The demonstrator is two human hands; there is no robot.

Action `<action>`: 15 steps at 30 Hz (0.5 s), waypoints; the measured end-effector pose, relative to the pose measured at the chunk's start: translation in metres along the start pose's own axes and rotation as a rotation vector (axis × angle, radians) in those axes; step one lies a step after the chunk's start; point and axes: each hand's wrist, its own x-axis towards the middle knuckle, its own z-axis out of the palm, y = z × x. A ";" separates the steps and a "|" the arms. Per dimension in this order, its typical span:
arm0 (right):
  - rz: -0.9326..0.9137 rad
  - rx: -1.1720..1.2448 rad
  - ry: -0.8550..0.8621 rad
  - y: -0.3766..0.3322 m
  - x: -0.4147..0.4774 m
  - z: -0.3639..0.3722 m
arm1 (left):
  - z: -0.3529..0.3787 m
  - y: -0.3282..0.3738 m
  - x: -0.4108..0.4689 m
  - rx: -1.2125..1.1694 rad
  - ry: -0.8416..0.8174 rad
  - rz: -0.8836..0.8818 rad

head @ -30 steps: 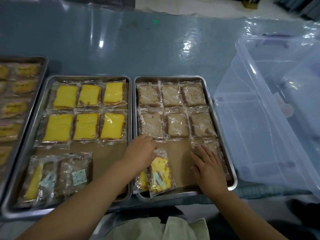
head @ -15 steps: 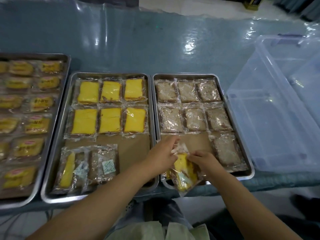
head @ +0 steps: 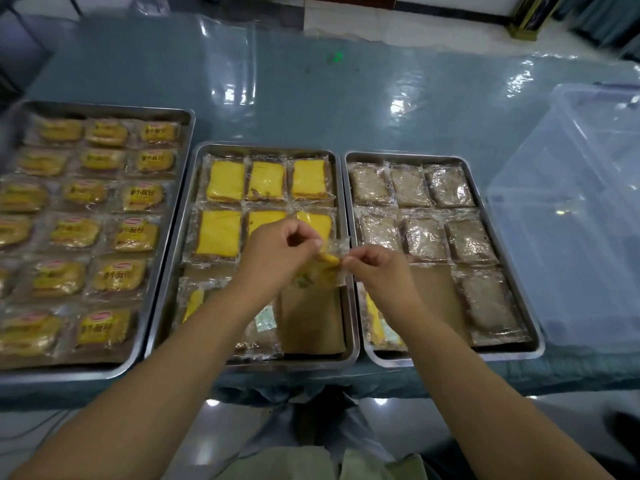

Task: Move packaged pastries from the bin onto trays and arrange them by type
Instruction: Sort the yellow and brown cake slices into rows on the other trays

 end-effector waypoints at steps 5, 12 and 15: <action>0.019 -0.250 0.005 0.033 -0.007 0.013 | 0.006 -0.038 -0.037 0.174 -0.125 -0.022; -0.155 -0.732 0.025 0.055 -0.031 0.020 | 0.025 -0.083 -0.065 0.429 -0.255 0.269; -0.238 -0.833 -0.107 0.055 -0.037 0.033 | 0.032 -0.098 -0.068 0.522 -0.326 0.279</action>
